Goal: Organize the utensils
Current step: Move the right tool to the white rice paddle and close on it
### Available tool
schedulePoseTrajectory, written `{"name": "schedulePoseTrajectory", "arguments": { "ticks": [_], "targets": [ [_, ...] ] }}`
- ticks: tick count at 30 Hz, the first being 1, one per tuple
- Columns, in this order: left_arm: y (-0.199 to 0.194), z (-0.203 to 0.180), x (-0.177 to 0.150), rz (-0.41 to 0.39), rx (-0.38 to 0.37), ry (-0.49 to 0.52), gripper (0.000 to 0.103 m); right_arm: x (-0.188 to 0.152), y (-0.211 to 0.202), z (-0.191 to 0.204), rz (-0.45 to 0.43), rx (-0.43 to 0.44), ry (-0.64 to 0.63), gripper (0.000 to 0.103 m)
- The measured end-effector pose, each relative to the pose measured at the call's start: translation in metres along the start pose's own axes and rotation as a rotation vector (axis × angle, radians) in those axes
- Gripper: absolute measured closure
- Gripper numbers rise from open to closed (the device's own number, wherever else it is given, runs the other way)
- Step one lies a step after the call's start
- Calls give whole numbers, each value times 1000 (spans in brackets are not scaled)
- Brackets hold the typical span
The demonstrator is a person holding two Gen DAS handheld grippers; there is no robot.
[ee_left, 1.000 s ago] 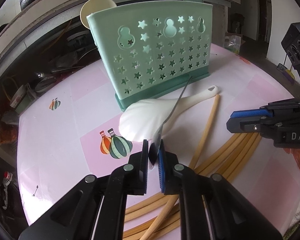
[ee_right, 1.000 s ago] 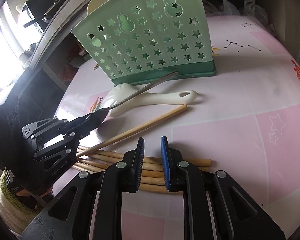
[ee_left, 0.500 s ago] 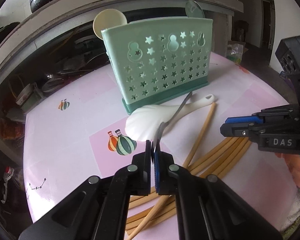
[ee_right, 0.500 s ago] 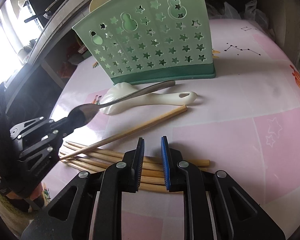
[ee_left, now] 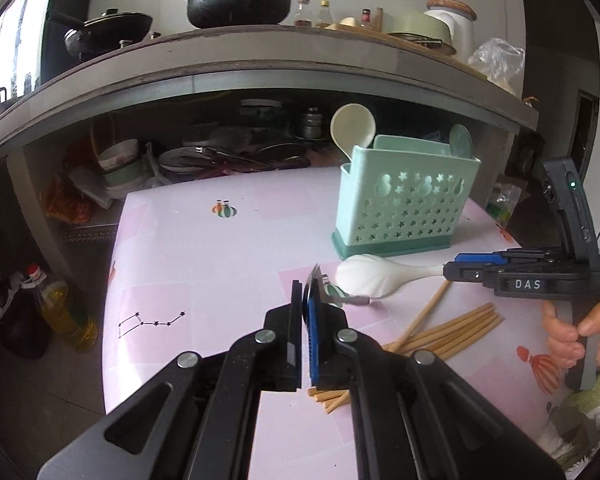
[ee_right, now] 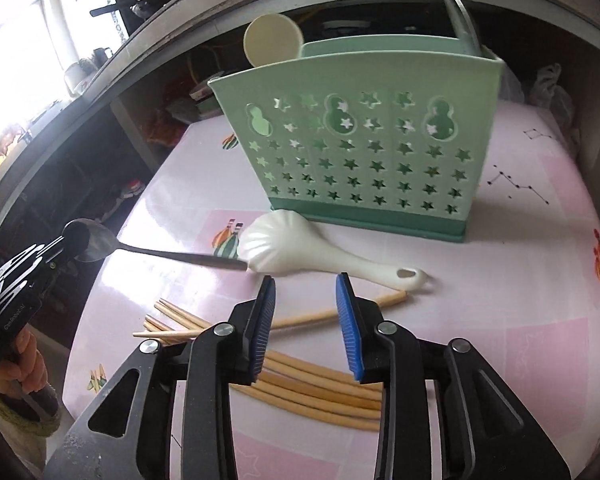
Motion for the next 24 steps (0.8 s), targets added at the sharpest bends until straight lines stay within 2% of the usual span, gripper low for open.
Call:
{"name": "schedulePoseTrajectory", "arguments": {
  "ticks": [5, 8, 11, 13, 15, 17, 21, 24],
  "targets": [
    [-6, 20, -4, -9, 13, -57, 101, 14, 31, 14, 59, -31, -171, 59],
    [-8, 24, -6, -12, 13, -71, 101, 15, 45, 19, 86, -90, -297, 58],
    [-7, 26, -7, -16, 15, -75, 101, 11, 53, 26, 128, -76, -359, 52],
    [-6, 27, -8, -16, 11, -88, 101, 8, 59, 34, 148, -73, -410, 43],
    [-5, 29, -8, -14, 10, -101, 101, 5, 66, 39, 157, -96, -463, 38],
    [-4, 31, -8, -13, 5, -111, 101, 4, 73, 41, 167, -128, -505, 37],
    [-5, 34, -9, -16, 8, -119, 101, 5, 81, 52, 141, -205, -595, 36],
    [-5, 37, -10, -17, 6, -133, 101, 3, 79, 61, 96, -294, -686, 36]
  ]
}}
Point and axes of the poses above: each gripper's, at about its wrist camera, not at the fingertips, and y roughly the way its jaws point, z to its left, x to its top, the point moved 9 cm from there along y, roughly the way its jaws point, and after that the axes turned 1 degree about z, right-handed, at the moved point
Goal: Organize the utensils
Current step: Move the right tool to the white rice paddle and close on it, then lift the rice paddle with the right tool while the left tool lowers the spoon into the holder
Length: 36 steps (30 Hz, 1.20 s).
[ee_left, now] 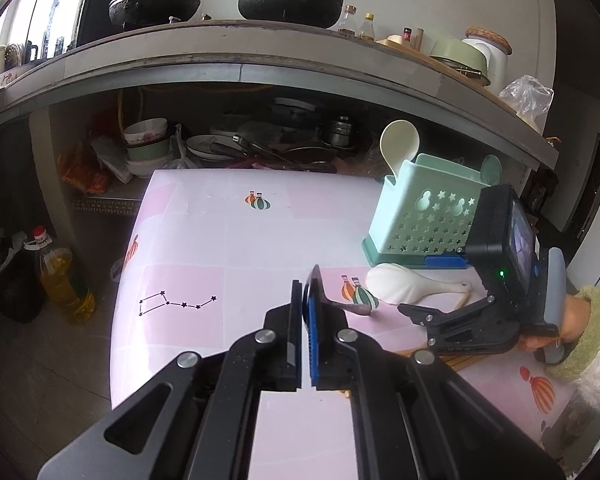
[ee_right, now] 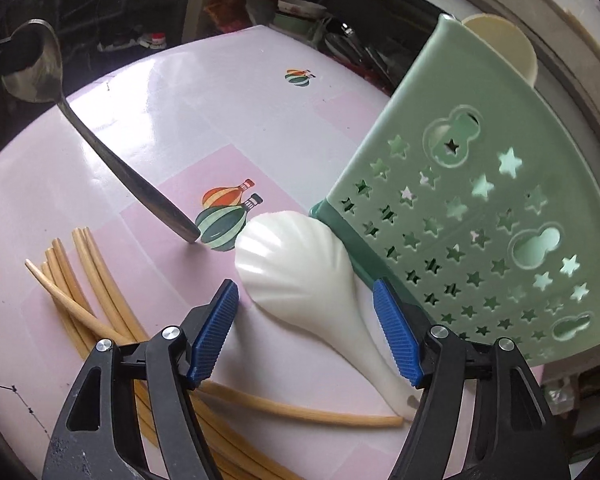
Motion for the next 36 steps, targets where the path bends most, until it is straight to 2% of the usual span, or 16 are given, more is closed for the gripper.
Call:
{"name": "schedulePoseTrajectory", "arguments": {
  "ticks": [4, 18, 21, 24, 27, 33, 35, 36],
  "targets": [
    [1, 2, -1, -1, -6, -9, 101, 3, -4, 7, -28, -143, -82, 36],
    [1, 7, -1, -7, -13, -22, 101, 7, -44, 7, -175, -417, -157, 37],
    [1, 7, -1, -7, -14, -24, 101, 12, -44, 10, -189, -451, -191, 37],
    [1, 7, -2, -7, -14, -24, 101, 12, -45, 14, -196, -477, -221, 49],
    [1, 7, -2, -8, -14, -26, 101, 12, -41, 6, -197, -527, -250, 65],
    [2, 8, -2, -7, -16, -29, 101, 7, -35, -2, -170, -534, -256, 69],
    [2, 8, -2, -7, -18, -32, 101, 5, -31, -2, -160, -529, -259, 73],
    [3, 8, -2, -7, -19, -35, 101, 5, -29, -3, -156, -525, -258, 80]
  ]
}}
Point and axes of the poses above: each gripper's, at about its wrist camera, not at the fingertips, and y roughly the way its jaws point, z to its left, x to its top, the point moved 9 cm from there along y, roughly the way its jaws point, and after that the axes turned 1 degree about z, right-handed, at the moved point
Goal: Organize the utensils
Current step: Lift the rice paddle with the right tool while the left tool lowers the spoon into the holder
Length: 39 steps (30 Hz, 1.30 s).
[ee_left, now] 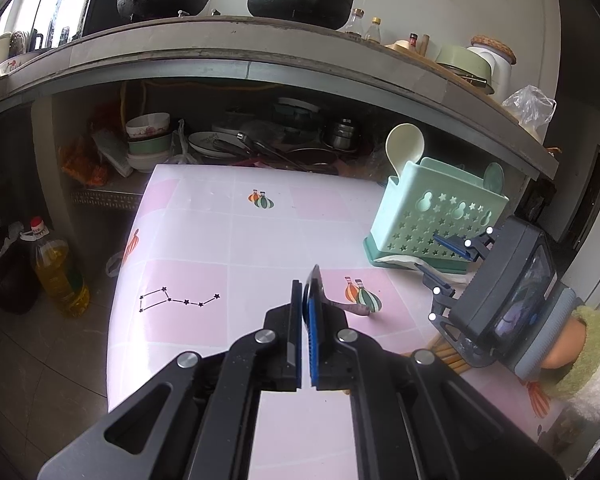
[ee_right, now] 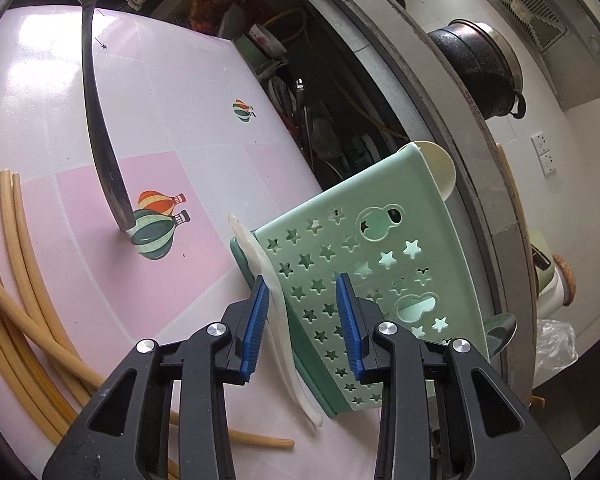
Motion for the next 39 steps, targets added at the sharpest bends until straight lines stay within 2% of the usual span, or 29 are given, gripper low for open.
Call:
{"name": "schedulePoseTrajectory", "arguments": {
  "ticks": [1, 3, 4, 11, 16, 21, 26, 29, 33, 39],
  "targets": [
    [1, 0, 0, 1, -1, -1, 101, -1, 2, 0, 5, 5, 3, 89],
    [1, -1, 0, 0, 0, -2, 101, -1, 6, 1, 15, 21, 11, 100],
    [1, -1, 0, -1, 1, -2, 101, -1, 9, 1, 16, 25, 16, 102],
    [-7, -3, 7, -30, 14, 1, 101, 4, -10, -15, -77, -28, 40, 103],
    [-22, -13, 25, -83, 24, 21, 101, 7, -34, -51, -139, -61, 153, 103],
    [-46, -32, 62, -175, 23, 68, 101, 0, -62, -101, -179, -80, 331, 103],
    [-72, -58, 121, -286, 0, 127, 101, -17, -88, -154, -207, -78, 539, 103],
    [-75, -78, 156, -318, -9, 180, 101, -30, -101, -180, -225, -82, 630, 103],
    [-54, -110, 185, -282, 18, 303, 101, -47, -111, -204, -237, -87, 720, 103],
    [3, -144, 198, -150, 85, 480, 101, -69, -114, -218, -237, -84, 796, 103]
  ]
}}
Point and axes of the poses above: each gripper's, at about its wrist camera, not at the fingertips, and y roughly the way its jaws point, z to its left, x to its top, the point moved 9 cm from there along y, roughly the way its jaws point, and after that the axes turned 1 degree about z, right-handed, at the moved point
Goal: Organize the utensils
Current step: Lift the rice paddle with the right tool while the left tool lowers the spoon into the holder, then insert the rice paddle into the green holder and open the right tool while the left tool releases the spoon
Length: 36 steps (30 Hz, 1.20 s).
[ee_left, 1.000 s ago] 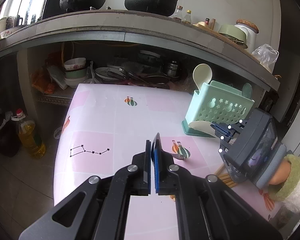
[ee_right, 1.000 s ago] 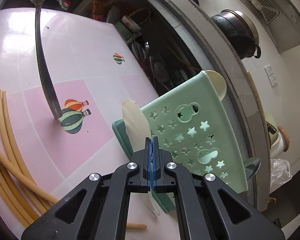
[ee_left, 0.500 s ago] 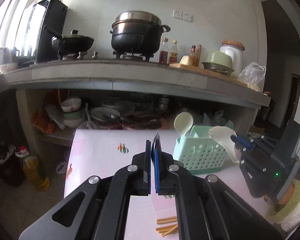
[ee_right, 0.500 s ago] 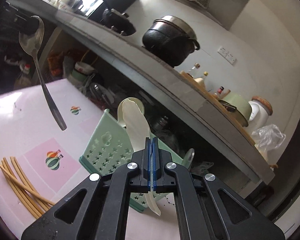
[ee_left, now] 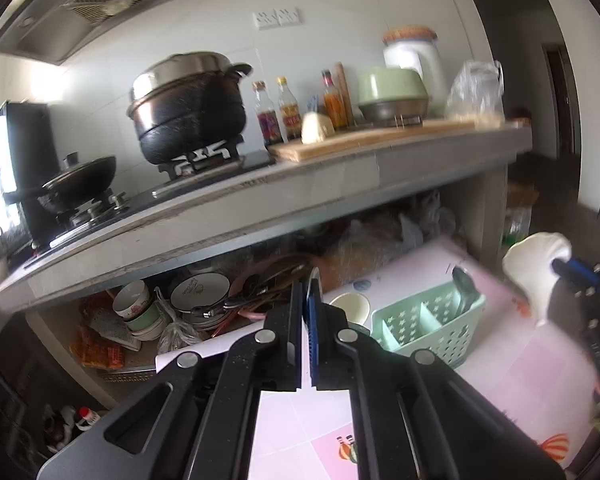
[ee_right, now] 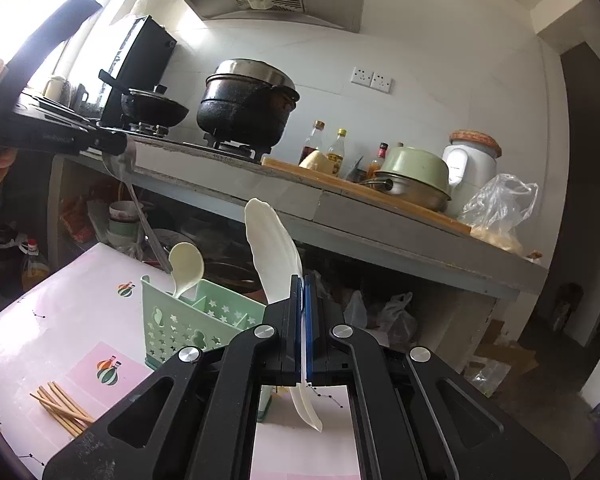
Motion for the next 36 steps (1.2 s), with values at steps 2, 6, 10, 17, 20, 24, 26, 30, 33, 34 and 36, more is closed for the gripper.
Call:
{"name": "schedulePoseTrajectory", "arguments": {
  "ticks": [2, 6, 10, 17, 20, 24, 26, 30, 33, 34, 36],
  "targets": [
    [18, -9, 1, 48, -4, 41, 101, -4, -3, -4, 2, 2, 17, 103],
    [47, -24, -4, 130, -14, 102, 101, -8, -1, -13, 10, 7, 53, 103],
    [74, -33, -16, 206, -55, 102, 101, -12, 2, -20, 28, 35, 107, 103],
    [112, -48, -34, 293, -129, 45, 100, -20, 10, -27, 72, 97, 207, 103],
    [122, -53, -43, 322, -168, 1, 98, -22, 12, -28, 88, 118, 240, 103],
    [128, -53, -51, 310, -214, -73, 97, -22, 17, -30, 106, 149, 285, 103],
    [125, -53, -52, 292, -240, -99, 95, -21, 20, -31, 114, 166, 310, 103],
    [107, -46, -46, 200, -237, -140, 65, -13, 30, -32, 114, 201, 369, 103],
    [82, -33, -44, 109, -211, -197, 48, 1, 39, -35, 95, 235, 425, 103],
    [75, -28, -46, 97, -204, -224, 43, 7, 42, -36, 86, 245, 440, 103],
    [61, -16, -54, 80, -190, -283, 39, 21, 50, -36, 63, 265, 463, 103]
  ]
}}
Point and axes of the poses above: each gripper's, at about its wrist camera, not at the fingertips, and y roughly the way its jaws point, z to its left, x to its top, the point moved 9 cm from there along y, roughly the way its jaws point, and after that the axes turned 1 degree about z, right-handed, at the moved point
